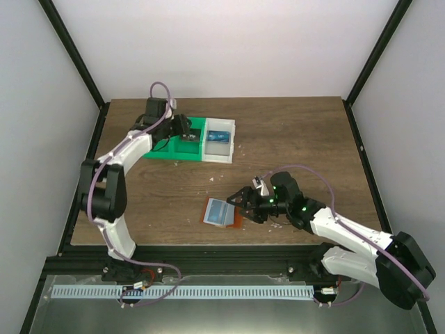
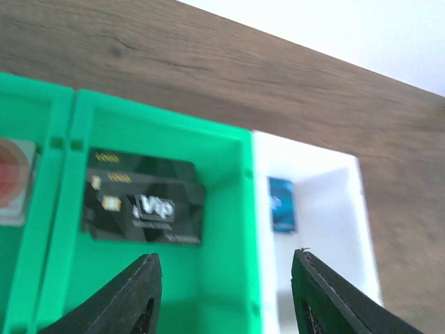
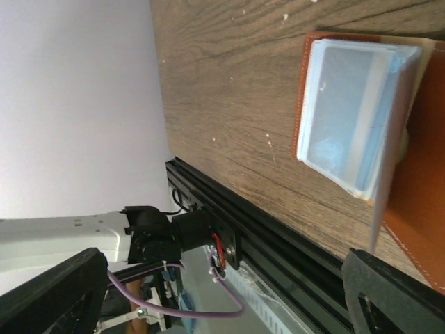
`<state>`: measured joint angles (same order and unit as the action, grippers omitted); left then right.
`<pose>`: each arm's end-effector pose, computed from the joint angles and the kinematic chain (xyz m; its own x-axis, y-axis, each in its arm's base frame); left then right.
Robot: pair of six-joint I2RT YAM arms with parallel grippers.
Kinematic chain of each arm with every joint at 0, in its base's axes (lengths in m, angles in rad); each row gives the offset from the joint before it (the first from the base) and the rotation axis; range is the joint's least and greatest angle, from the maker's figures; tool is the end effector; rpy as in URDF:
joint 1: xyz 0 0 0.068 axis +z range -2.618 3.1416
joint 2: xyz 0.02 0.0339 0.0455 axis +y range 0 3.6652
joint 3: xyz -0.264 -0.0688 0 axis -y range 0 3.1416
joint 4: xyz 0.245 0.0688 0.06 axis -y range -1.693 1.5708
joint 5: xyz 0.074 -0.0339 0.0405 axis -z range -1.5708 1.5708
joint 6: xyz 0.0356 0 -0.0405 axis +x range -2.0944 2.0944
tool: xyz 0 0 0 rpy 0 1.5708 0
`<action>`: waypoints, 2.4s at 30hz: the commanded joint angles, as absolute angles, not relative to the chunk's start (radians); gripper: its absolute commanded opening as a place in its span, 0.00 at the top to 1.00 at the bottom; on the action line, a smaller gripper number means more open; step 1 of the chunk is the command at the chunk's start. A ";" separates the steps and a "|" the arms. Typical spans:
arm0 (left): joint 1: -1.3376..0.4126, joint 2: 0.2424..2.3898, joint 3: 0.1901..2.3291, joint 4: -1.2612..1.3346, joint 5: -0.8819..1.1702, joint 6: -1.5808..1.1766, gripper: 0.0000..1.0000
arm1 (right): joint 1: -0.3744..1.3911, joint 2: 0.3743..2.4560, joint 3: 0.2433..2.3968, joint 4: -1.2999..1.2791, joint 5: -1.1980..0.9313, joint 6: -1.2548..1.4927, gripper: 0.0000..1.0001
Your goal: Take the credit cards out of the card holder
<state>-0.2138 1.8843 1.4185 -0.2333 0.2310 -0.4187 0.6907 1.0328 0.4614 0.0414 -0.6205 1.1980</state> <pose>0.4189 -0.0993 0.2383 -0.7282 -0.2469 -0.6394 0.0895 0.8906 -0.4458 0.1503 0.1511 0.2061 -0.9848 0.1691 -0.0405 0.0333 0.4119 0.9106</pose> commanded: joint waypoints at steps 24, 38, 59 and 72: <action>-0.417 1.122 0.481 0.038 0.668 -0.606 0.50 | 0.848 1.397 0.737 -0.125 -0.342 0.982 0.64; -0.433 1.100 0.286 0.169 0.677 -0.658 0.52 | 0.846 1.357 0.603 -0.138 -0.212 0.787 0.66; -0.471 1.109 0.211 0.293 0.766 -0.715 0.60 | 0.845 1.397 0.532 -0.069 -0.060 0.641 0.70; -0.538 1.210 0.206 0.346 0.651 -0.685 0.57 | 0.859 1.301 0.605 -0.085 -0.222 0.755 0.70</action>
<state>-0.5339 1.1763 0.2146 0.3183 0.7021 -0.7242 0.8417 1.3731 0.5896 -0.1158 -0.1173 0.6674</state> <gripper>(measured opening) 0.425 0.302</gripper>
